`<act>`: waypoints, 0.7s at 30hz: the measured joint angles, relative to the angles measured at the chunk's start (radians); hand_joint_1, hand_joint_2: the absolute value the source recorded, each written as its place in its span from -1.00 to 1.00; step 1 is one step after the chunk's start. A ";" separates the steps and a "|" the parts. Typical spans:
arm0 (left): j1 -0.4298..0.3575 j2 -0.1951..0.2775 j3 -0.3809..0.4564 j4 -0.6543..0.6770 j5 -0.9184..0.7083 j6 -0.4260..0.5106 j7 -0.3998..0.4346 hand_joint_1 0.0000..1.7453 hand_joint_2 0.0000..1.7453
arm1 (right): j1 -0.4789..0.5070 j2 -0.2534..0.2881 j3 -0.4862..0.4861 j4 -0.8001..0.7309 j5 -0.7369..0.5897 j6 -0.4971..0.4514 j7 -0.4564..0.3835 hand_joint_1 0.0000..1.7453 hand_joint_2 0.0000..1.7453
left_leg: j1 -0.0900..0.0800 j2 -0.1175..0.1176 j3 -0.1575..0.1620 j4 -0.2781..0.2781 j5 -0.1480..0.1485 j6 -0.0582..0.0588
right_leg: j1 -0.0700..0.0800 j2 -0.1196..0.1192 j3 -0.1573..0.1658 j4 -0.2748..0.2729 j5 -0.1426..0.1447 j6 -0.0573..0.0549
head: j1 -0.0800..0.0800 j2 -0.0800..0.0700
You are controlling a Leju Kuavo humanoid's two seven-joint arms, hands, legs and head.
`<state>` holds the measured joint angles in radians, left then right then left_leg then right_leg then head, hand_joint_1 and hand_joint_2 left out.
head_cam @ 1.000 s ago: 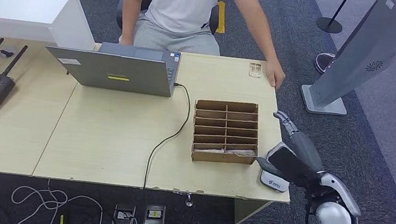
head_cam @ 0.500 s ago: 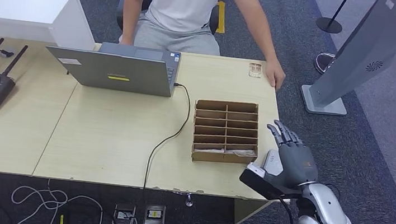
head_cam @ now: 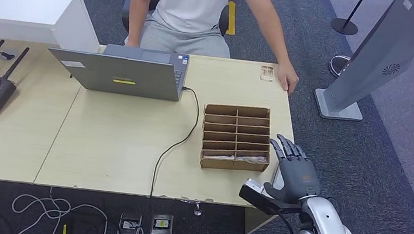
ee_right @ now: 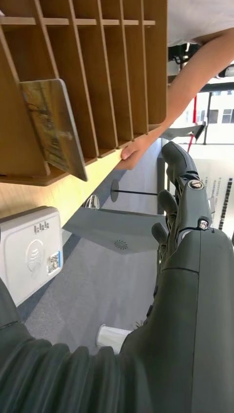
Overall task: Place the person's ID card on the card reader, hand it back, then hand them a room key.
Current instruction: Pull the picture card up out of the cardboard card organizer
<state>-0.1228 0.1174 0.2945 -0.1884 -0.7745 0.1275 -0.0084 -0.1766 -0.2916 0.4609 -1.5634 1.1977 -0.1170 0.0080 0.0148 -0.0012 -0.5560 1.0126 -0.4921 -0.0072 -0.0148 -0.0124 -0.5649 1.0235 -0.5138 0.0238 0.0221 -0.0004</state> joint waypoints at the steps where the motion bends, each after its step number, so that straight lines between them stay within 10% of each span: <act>1: 0.000 0.000 0.000 0.000 0.000 0.000 0.000 -1.00 -1.00 | -0.001 0.004 0.002 0.010 0.000 -0.005 0.001 -1.00 1.00 | 0.000 0.000 0.000 0.000 0.000 0.000 | 0.000 0.000 0.000 0.000 0.000 0.000 | 0.000 0.000; 21: 0.000 -0.006 0.000 0.000 -0.002 0.002 0.008 -1.00 -1.00 | -0.040 0.054 0.005 0.146 -0.004 -0.060 -0.023 -1.00 1.00 | 0.000 0.000 0.000 0.000 0.000 0.000 | 0.000 0.000 0.000 0.000 0.000 0.000 | 0.000 0.000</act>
<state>-0.1230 0.1116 0.2945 -0.1884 -0.7769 0.1293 -0.0008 -0.2165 -0.2375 0.4661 -1.4178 1.1934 -0.1769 -0.0147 0.0148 -0.0012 -0.5560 1.0126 -0.4921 -0.0072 -0.0148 -0.0123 -0.5650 1.0236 -0.5138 0.0238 0.0219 -0.0004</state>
